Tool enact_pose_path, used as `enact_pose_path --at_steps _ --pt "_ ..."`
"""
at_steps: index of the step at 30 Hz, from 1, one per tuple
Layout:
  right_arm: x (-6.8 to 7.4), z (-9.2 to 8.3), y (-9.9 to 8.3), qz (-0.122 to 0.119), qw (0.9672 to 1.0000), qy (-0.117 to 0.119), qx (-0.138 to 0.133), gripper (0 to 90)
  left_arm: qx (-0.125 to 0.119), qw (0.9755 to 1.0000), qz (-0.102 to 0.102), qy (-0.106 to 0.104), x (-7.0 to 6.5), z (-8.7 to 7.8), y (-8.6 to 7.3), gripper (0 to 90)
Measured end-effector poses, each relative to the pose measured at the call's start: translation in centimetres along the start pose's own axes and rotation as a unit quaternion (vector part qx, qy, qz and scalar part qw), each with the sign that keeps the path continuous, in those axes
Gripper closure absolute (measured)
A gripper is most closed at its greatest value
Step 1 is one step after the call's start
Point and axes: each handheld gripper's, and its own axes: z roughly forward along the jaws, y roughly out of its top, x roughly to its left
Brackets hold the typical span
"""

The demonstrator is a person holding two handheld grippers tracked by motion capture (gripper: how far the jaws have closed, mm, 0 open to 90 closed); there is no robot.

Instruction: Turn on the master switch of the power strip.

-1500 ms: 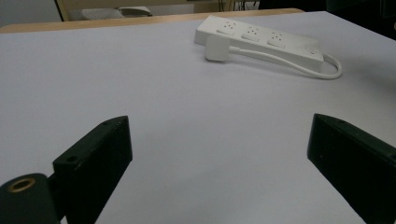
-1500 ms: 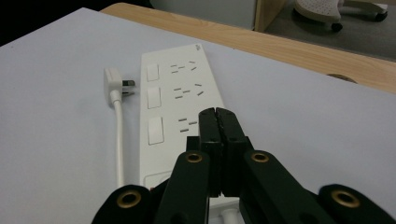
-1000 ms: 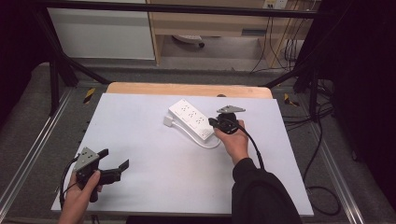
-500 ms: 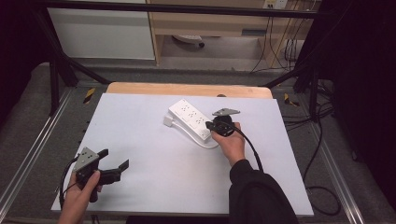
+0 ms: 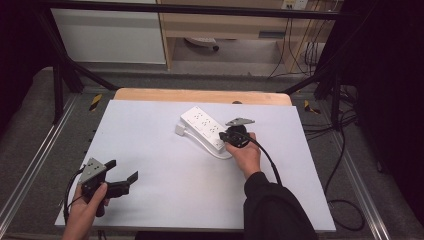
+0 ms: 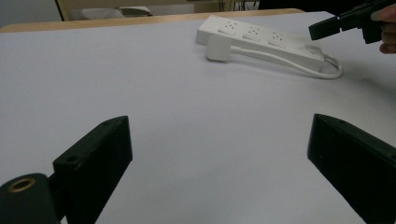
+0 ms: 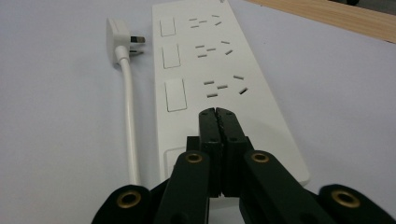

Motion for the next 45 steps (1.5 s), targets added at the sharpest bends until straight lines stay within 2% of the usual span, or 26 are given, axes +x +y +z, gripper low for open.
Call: enact_pose_path --at_steps 15,45 --pt "0.4 0.4 -0.6 -0.010 0.9998 -0.002 0.016 90.0 0.000 1.0000 0.000 -0.001 0.0 0.0 0.0 6.6" --pt "1.0 0.5 -1.1 -0.011 0.9998 -0.010 0.012 90.0 0.002 1.0000 0.000 -0.001 0.0 0.0 0.0 6.6"
